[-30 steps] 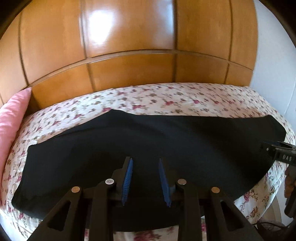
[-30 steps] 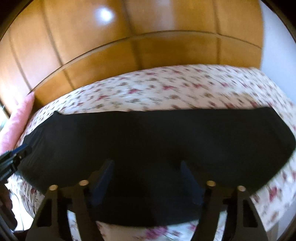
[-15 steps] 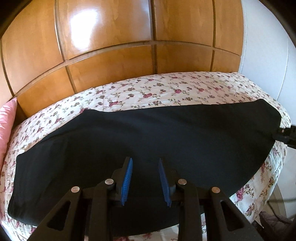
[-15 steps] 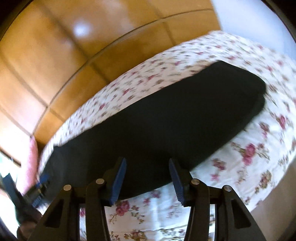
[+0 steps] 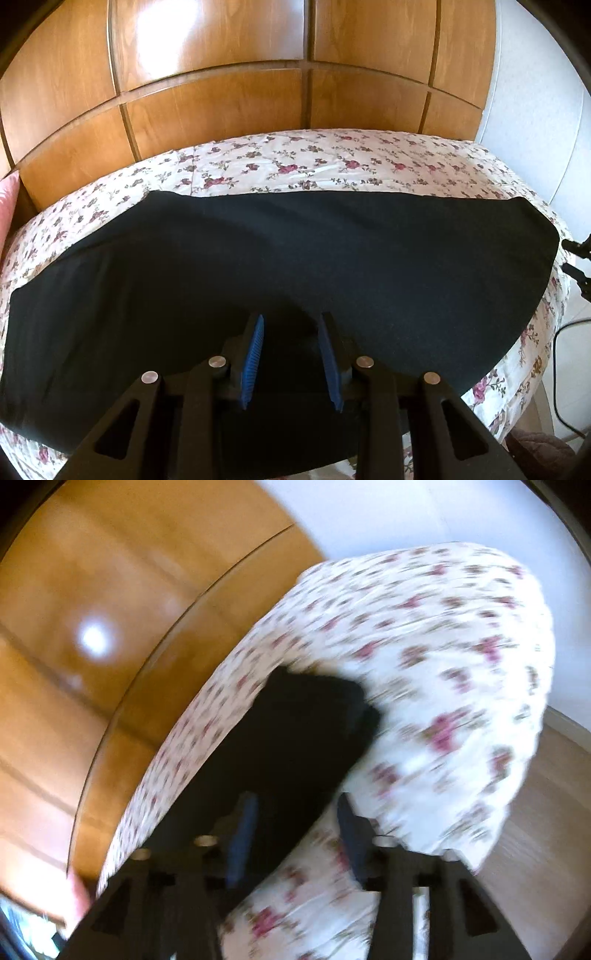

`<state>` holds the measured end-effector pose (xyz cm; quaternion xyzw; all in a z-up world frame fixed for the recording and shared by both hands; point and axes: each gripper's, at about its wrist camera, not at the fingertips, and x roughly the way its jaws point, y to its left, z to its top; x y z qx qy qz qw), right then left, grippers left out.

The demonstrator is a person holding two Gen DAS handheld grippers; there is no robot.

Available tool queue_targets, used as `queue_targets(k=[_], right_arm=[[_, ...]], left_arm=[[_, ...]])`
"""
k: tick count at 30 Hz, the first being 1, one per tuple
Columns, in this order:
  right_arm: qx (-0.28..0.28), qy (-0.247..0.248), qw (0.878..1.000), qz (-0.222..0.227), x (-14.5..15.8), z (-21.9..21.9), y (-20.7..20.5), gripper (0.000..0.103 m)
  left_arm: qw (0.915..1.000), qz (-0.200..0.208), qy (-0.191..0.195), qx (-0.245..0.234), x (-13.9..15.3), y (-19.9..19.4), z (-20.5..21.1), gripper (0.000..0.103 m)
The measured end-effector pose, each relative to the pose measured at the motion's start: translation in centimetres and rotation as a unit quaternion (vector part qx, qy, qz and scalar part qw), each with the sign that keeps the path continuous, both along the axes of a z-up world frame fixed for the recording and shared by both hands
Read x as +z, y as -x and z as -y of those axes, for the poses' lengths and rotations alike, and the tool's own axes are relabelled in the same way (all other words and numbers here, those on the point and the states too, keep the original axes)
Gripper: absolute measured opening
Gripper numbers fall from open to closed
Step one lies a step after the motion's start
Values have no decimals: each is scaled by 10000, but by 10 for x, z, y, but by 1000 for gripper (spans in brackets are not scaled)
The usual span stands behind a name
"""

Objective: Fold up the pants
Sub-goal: 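Grasp the pants' edge with the right gripper while the left gripper holds the waistband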

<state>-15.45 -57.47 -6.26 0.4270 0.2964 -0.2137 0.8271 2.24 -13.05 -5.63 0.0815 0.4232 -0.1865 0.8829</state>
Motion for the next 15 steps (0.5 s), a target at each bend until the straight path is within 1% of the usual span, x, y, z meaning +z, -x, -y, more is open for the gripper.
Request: queue_targets(k=[4, 5, 6, 7, 8, 11, 12, 13, 15], right_arm=[[-425, -130, 9989, 153, -5, 32, -2, 53], [-436, -180, 9987, 175, -6, 36, -5, 53], [-448, -203, 9987, 163, -9, 40, -13, 49], [-466, -94, 9988, 68, -10, 43, -20, 25], [-462, -6, 9989, -6, -10, 42, -24, 8], [-396, 239, 9989, 32, -2, 42, -25, 7], [-342, 455, 9983, -117, 0, 40, -26, 7], [-325, 502, 9979, -244, -3, 40, -25, 7], [-319, 178, 9981, -495, -25, 47, -21, 7]], left_arm=[[9999, -37, -107, -8, -2, -1, 5, 31], [9999, -39, -121, -8, -2, -1, 5, 31], [9999, -45, -134, -9, -2, -1, 6, 31], [9999, -50, -157, -8, -2, -1, 7, 31], [9998, -58, -177, -10, -2, -1, 7, 31], [9997, -64, -221, -10, -2, -1, 6, 31], [9997, -73, -227, -9, -3, -1, 6, 31], [9997, -97, -225, 5, -5, -2, 6, 31], [9997, -125, -197, 16, -7, -3, 5, 31]])
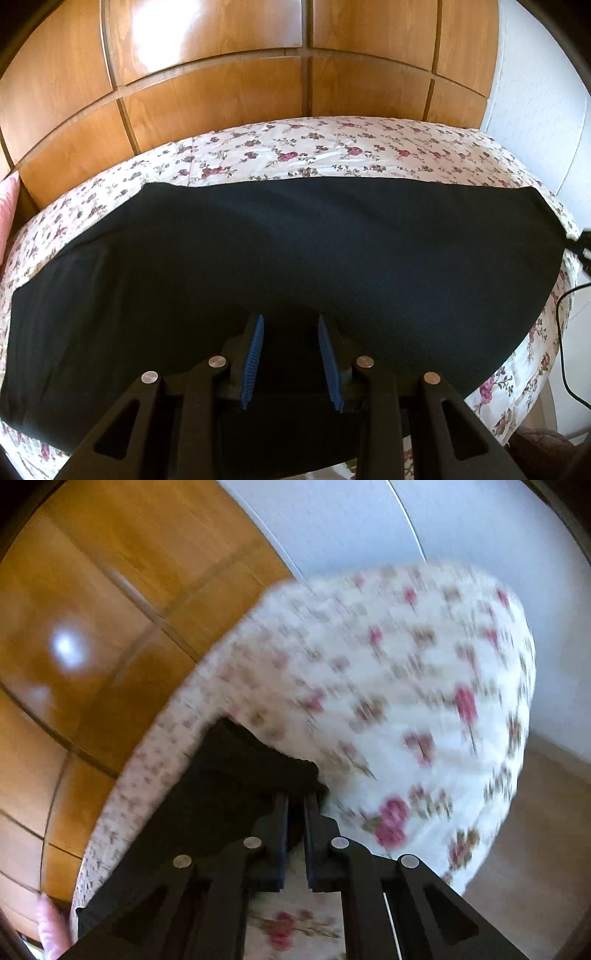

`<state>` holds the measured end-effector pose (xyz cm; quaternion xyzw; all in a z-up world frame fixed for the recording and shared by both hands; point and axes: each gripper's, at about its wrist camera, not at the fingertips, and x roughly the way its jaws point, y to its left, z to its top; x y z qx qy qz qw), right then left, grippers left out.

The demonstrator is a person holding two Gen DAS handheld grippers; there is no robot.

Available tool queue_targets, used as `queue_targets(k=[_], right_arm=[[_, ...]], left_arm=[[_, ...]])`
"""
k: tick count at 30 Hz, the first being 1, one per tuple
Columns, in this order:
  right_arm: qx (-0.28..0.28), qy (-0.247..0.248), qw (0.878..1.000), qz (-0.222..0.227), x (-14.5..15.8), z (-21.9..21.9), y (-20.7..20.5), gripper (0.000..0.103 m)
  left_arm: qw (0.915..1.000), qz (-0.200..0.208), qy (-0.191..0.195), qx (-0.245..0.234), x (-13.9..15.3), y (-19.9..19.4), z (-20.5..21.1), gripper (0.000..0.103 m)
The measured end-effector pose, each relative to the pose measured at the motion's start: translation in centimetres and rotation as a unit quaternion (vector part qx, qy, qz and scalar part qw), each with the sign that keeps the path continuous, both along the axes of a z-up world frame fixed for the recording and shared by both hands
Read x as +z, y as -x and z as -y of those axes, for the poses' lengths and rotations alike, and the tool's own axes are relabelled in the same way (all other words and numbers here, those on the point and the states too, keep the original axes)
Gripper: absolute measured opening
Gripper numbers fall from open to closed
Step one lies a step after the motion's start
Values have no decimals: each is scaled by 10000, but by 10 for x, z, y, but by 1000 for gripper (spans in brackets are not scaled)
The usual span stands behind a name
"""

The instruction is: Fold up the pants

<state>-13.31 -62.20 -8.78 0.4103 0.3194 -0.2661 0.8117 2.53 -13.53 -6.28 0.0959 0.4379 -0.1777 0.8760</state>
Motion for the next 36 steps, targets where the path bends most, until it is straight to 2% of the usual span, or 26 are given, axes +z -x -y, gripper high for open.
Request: queue_targets(k=[1, 3, 5, 7, 10, 11, 13, 15, 19, 28, 33, 35, 36], right_arm=[[64, -114, 9999, 19, -6, 3, 0, 8], [-16, -284, 9993, 236, -8, 6, 7, 15], [-46, -405, 9983, 409, -5, 7, 15, 29], [-32, -408, 9982, 438, -1, 5, 20, 34], [259, -668, 9951, 683, -1, -5, 21, 38], [331, -700, 9946, 696, -3, -8, 19, 43], [376, -783, 9940, 663, -8, -13, 14, 52], [360, -813, 9939, 653, -12, -15, 10, 55], [322, -809, 9931, 784, -12, -16, -1, 71], [218, -825, 9923, 899, -14, -10, -22, 75], [234, -805, 9929, 840, -12, -11, -36, 74], [369, -890, 9918, 840, -12, -12, -40, 55], [439, -974, 9909, 822, -14, -13, -44, 53]], left_arm=[[10000, 7, -7, -6, 0, 0, 0, 31], [10000, 19, -25, -28, 0, 0, 0, 31], [10000, 34, -46, -16, 1, 1, 0, 32], [9999, 77, -97, 19, 2, 1, 1, 33], [9997, 158, -151, 52, 5, 3, 2, 34], [9996, 200, -209, 73, 6, 4, 2, 35], [9984, 330, -423, 199, 10, 5, 4, 35], [9966, 548, -516, 330, 18, 8, 2, 35], [9931, 885, -438, 640, 37, 9, -11, 37], [9822, 1174, -94, 1465, 62, 4, -55, 38], [9782, 1217, -12, 1684, 65, 3, -73, 38], [9768, 1240, -14, 1743, 65, 4, -78, 38], [9760, 1253, -30, 1782, 64, 4, -81, 38]])
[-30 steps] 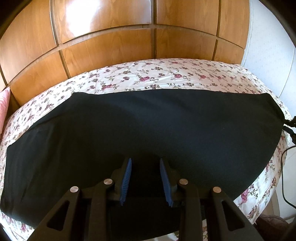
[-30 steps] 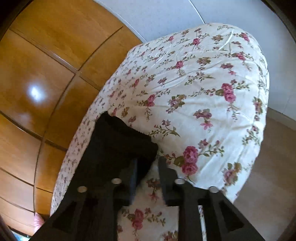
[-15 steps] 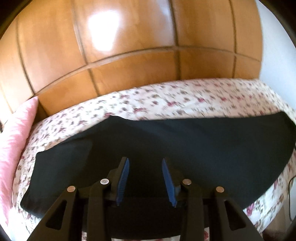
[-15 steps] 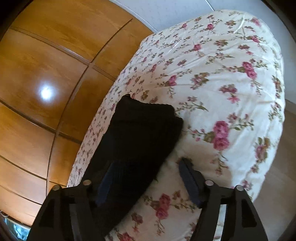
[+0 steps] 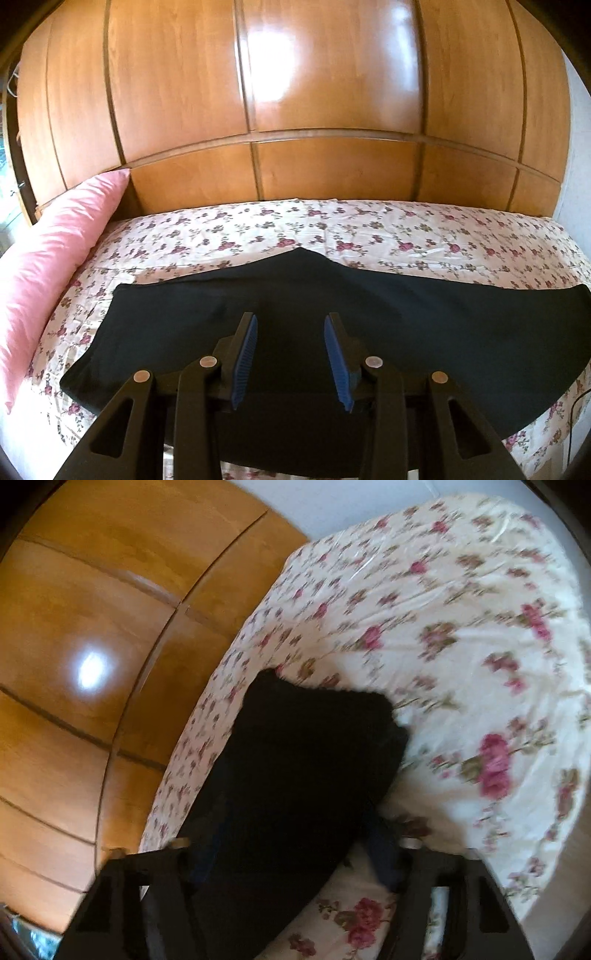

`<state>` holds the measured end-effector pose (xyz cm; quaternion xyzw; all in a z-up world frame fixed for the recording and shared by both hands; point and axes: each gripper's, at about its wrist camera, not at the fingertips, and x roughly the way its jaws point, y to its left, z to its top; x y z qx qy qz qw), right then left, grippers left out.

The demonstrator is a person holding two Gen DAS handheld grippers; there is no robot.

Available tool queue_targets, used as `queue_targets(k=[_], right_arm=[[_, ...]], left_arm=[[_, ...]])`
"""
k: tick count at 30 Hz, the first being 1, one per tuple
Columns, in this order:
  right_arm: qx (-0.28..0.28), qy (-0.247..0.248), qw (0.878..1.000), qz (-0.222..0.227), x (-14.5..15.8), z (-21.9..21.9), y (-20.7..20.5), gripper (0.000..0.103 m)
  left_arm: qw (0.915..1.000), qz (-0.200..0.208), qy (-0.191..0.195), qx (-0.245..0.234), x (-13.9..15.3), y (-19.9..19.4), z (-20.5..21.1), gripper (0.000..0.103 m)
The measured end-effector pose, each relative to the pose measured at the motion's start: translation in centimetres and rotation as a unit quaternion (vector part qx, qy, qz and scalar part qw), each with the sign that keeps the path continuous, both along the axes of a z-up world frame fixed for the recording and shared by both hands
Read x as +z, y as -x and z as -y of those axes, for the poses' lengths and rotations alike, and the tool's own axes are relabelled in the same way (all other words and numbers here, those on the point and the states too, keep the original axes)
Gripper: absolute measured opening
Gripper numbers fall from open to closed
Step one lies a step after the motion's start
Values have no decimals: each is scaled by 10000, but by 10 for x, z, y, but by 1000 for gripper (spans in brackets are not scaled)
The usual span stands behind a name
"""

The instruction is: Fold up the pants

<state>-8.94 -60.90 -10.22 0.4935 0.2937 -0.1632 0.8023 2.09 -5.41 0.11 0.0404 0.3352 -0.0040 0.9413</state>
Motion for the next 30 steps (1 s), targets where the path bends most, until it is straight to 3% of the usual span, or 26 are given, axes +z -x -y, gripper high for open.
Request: queue_targets(k=[9, 14, 20, 24, 30], right_arm=[[-63, 1, 9999, -136, -3, -4, -13, 58], [-34, 271, 9990, -351, 0, -6, -23, 58], [28, 526, 9967, -619, 1, -7, -26, 38], [94, 609, 9956, -709, 1, -6, -26, 34], [235, 638, 9948, -754, 6, -9, -33, 20]], left_arm=[[9979, 31, -39, 641, -1, 3, -37, 38], [9955, 5, 77, 942, -3, 7, -63, 38], [9937, -38, 187, 1102, -8, 10, -81, 38], [9934, -35, 226, 1126, -8, 12, -84, 38], [9935, -28, 259, 1107, -7, 13, -84, 38]])
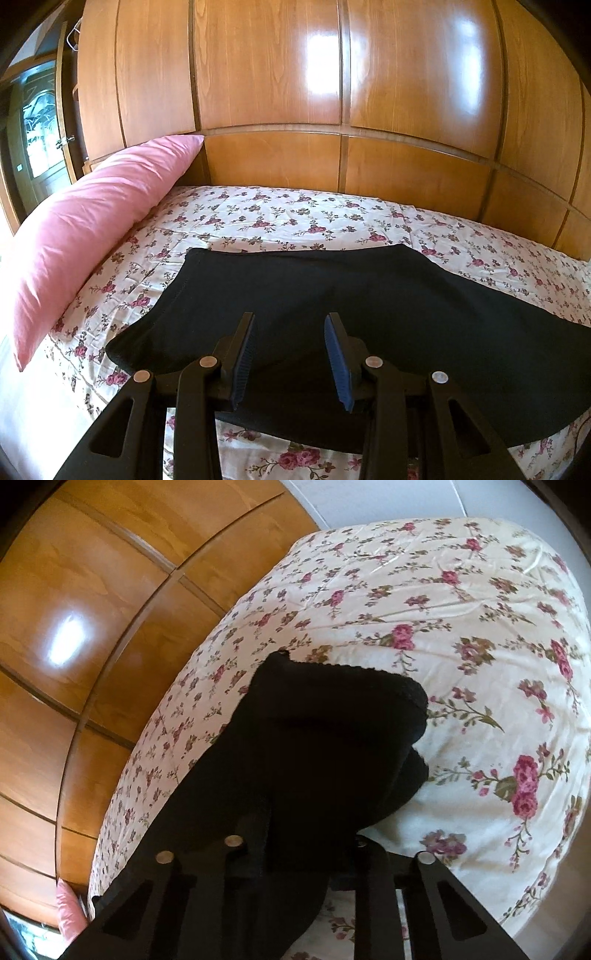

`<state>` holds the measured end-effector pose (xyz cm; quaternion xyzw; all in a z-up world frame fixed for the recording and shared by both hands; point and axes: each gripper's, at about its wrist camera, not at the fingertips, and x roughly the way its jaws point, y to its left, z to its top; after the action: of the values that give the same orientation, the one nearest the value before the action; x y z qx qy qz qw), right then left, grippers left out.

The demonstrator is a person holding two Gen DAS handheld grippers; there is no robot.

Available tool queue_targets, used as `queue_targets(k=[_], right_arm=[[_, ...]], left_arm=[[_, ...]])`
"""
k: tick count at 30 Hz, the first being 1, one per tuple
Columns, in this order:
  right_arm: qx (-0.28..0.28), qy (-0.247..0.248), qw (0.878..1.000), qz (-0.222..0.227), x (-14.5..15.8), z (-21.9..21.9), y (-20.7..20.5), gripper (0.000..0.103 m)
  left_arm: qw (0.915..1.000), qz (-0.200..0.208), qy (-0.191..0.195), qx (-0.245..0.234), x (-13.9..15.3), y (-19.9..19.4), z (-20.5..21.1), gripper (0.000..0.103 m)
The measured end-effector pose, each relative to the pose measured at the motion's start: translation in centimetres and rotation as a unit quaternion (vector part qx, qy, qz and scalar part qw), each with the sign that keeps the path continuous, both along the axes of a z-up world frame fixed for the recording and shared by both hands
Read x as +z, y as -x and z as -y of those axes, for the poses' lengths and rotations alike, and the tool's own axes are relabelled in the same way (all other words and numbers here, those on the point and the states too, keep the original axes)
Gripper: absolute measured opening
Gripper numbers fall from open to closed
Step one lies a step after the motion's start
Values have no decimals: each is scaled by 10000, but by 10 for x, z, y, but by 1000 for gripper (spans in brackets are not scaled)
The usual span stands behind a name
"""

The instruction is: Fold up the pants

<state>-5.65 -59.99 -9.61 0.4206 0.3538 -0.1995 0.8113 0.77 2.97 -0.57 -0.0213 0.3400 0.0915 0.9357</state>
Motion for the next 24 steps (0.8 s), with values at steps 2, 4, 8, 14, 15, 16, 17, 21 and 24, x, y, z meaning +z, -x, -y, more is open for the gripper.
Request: queue_targets(k=[2, 4, 8, 14, 15, 16, 17, 21, 24], right_arm=[[59, 68, 10000, -40, 2, -2, -3, 18], [105, 109, 9999, -50, 4, -3, -5, 18], [75, -61, 10000, -14, 1, 1, -3, 22], [90, -384, 9991, 135, 0, 2, 17, 42], [138, -388, 9991, 141, 1, 0, 19, 43], [200, -416, 9988, 147, 1, -3, 21, 45], [227, -457, 9986, 156, 0, -6, 22, 47], [300, -531, 9980, 176, -5, -13, 13, 50], [391, -364, 9984, 185, -6, -15, -3, 31]], left_arm=[[10000, -24, 26, -19, 0, 0, 0, 38], [9999, -62, 60, -60, -2, -1, 1, 38], [9999, -104, 35, -94, -5, -1, 5, 38], [9999, -107, -24, -108, -5, 0, 7, 38], [9999, -109, -28, -103, -5, -1, 7, 38], [9999, -107, -26, -104, -5, -1, 7, 38], [9999, -113, -20, -118, -5, -1, 7, 38], [9994, -230, 45, -252, -12, -5, 10, 42], [9988, -353, 124, -327, -19, -8, 13, 42]])
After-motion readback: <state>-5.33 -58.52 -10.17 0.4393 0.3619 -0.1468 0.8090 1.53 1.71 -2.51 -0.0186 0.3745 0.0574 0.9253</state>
